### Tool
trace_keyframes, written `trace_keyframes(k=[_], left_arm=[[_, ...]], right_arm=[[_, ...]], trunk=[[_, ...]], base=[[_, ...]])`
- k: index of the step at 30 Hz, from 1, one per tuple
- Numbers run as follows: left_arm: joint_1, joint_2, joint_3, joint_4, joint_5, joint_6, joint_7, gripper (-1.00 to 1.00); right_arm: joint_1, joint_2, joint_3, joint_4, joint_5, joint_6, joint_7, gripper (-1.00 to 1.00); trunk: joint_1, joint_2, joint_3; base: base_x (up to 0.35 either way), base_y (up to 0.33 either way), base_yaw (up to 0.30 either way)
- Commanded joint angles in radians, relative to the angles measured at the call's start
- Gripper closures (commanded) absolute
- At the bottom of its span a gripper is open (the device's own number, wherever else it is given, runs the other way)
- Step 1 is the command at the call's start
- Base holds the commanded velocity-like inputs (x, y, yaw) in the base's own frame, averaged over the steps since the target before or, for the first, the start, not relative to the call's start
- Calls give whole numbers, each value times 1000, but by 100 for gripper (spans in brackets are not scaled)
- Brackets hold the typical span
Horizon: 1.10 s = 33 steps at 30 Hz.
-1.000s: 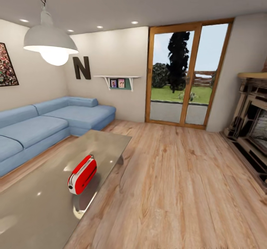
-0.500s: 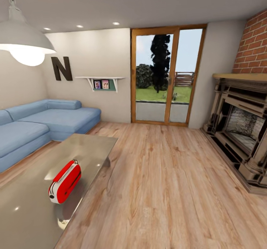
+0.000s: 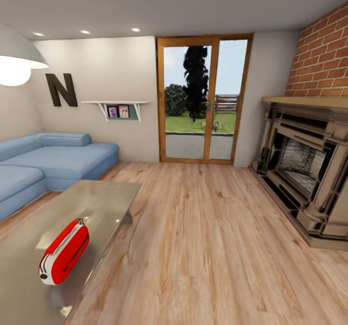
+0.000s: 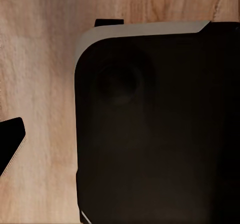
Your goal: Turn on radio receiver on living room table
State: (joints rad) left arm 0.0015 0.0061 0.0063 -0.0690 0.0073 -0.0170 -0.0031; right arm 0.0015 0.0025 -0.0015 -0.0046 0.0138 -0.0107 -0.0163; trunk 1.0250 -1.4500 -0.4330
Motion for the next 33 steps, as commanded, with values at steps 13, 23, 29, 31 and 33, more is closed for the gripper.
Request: trace_keyframes(k=[13,23,29,31,33], left_arm=[[0,0,1,0,0,0,0,-100],[0,0,1,0,0,0,0,-100],[0,0,1,0,-1,0,0,-100],[0,0,1,0,-1,0,0,-100],[0,0,1,0,-1,0,0,-100]], right_arm=[[0,1,0,0,1,0,-1,-100],[0,1,0,0,2,0,0,-100],[0,1,0,0,2,0,0,-100],[0,1,0,0,2,0,0,-100],[0,1,0,0,2,0,0,-100]], trunk=[[0,0,0],[0,0,0],[0,0,0],[0,0,0],[0,0,0]], base=[[320,0,-1],[321,0,0],[321,0,0],[321,0,0],[321,0,0]])
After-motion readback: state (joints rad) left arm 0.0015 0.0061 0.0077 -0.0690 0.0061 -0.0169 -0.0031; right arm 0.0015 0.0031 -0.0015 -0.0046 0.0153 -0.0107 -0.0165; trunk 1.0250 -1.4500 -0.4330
